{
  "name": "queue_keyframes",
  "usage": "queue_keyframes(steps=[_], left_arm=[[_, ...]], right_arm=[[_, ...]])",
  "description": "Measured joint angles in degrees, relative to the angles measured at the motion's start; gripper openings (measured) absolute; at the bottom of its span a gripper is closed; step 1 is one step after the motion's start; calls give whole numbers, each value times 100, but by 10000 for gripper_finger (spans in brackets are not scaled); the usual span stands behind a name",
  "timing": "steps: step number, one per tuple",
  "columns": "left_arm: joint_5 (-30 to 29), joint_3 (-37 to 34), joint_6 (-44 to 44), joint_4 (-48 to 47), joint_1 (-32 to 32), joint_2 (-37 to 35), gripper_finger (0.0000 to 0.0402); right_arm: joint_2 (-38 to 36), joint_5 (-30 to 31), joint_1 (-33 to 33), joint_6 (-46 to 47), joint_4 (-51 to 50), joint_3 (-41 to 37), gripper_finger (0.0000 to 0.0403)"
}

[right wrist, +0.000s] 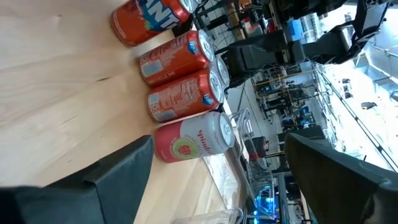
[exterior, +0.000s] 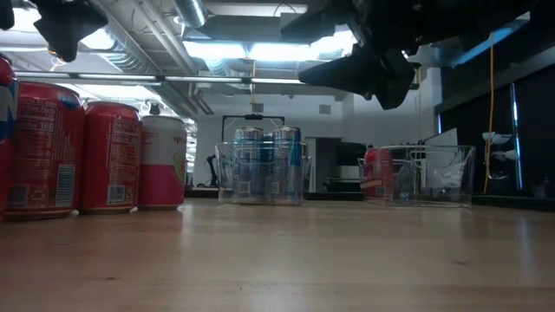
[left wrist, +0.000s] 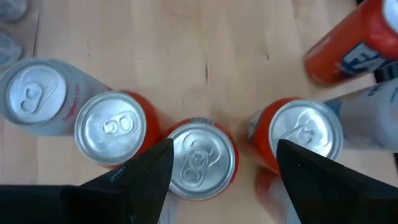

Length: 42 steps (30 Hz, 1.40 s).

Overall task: Sort soda cans
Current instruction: Put the orange soda can into the right transparent bin

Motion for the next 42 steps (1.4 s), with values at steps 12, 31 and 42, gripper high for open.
queue_keyframes(steps=[12,31,42], left_arm=[[-203,-4,-14,-277,25,286,274],[-374,-4,119,-385,97,1023,274],[-372,-4,-465,-375,254,1023,274]], right_arm=[[76,4,0,-5,-23,0,363],[76,4,0,-5,-5,0,363],[76,4,0,-5,-8,0,363]])
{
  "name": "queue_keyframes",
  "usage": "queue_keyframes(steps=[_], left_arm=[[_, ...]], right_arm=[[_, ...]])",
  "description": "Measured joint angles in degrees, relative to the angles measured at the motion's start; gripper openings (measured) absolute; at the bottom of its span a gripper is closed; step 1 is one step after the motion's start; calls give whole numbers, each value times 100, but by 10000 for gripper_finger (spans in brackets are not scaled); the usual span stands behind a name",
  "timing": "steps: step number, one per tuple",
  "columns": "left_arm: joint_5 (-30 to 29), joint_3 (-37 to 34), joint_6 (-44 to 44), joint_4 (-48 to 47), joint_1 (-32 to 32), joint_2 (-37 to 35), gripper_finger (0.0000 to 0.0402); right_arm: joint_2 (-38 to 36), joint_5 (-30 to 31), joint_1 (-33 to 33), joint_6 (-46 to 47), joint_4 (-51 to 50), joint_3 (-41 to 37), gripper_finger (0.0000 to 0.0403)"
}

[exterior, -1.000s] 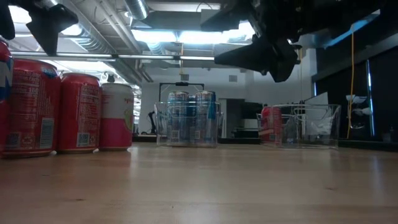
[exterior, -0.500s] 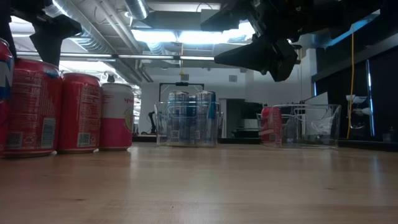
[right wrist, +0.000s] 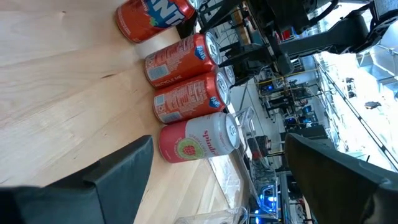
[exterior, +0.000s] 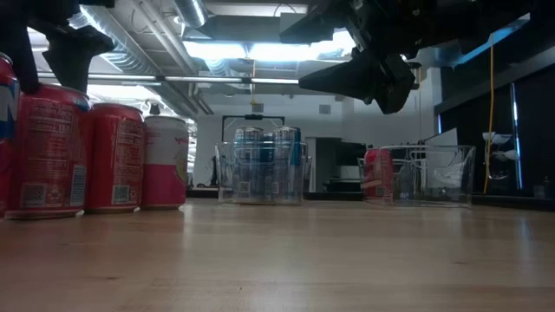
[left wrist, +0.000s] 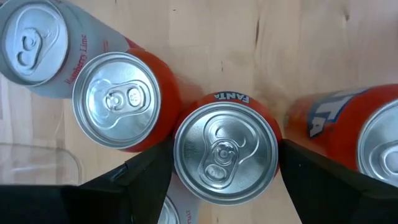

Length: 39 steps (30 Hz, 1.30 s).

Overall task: Sort soda cans
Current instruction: Put the orange soda can into the right transparent bin

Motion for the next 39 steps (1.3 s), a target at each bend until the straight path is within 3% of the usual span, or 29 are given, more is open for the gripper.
queue_keyframes(steps=[12,24,39], left_arm=[[11,0,71,14,0,-2,279],[235,-7,-6,183,0,2,349],[391,-472,-104,643,229,-15,351]], right_arm=[[0,0,0,0,0,0,363],[-2,0,-2,2,0,0,363],[-2,0,-2,0,11,0,363]])
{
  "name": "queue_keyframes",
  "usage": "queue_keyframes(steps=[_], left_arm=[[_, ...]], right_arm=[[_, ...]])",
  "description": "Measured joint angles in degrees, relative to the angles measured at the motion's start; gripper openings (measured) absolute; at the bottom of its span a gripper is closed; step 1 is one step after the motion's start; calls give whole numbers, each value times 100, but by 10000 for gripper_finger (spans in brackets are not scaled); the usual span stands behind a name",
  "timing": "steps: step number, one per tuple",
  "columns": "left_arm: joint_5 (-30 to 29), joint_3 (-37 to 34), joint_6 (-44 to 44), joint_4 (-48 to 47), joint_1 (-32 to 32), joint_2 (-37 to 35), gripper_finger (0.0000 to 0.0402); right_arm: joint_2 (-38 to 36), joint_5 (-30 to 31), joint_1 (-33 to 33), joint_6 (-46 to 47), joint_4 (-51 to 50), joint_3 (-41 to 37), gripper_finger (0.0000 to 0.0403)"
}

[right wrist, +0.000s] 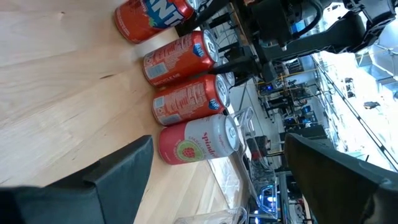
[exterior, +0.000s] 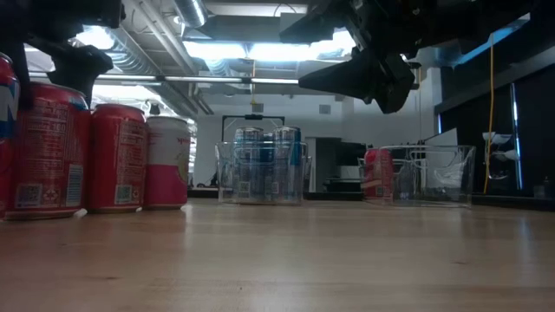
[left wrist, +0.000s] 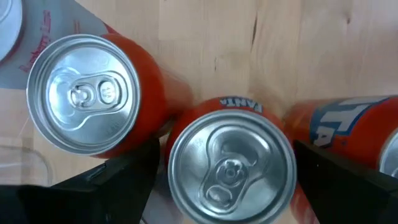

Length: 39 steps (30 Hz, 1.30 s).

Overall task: Sort soda cans
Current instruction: Put the orange soda can into the right transparent bin

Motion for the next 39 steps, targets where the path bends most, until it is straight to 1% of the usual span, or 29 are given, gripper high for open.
queue_keyframes(steps=[7,13,20,23,29,39], left_arm=[[0,-9,-322,304,-64,7,351],[36,-15,-263,406,-70,11,351],[42,-15,-46,284,-70,11,350],[39,-15,63,204,-70,11,334],[44,-15,141,210,-70,7,283],[58,65,138,158,-70,26,281]], right_arm=[[0,0,0,0,-1,0,363],[0,0,0,-3,-14,0,363],[0,0,0,-10,-15,0,363],[0,0,0,-11,-9,0,363],[-2,2,0,-11,-6,0,363],[-2,2,0,-13,11,0,363]])
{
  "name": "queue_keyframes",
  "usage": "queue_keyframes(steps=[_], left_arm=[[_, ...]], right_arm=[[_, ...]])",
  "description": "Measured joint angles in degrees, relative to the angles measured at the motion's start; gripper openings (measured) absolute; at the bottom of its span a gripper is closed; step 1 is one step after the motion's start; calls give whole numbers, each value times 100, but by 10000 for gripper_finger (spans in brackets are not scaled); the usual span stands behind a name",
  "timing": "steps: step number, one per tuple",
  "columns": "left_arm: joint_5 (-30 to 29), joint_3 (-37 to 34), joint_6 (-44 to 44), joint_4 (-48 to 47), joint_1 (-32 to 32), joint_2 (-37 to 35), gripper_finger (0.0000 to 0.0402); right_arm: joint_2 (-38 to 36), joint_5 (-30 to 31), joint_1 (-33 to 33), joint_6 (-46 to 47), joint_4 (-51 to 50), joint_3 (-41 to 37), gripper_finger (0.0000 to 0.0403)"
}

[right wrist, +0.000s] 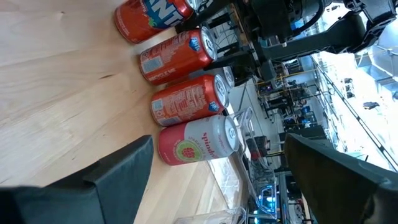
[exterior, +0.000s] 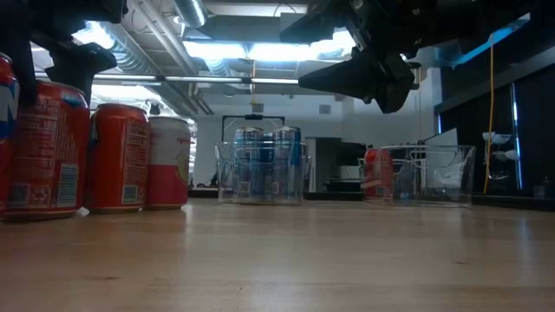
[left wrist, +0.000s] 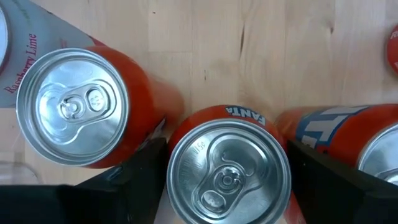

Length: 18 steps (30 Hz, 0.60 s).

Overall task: Sort soda cans
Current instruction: Put the orange soda can into the right transparent bin

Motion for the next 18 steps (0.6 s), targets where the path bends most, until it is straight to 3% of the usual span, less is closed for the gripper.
queue_keyframes(steps=[18], left_arm=[[8,740,-7,-350,-39,-43,279]], right_arm=[[0,0,0,2,0,0,363]])
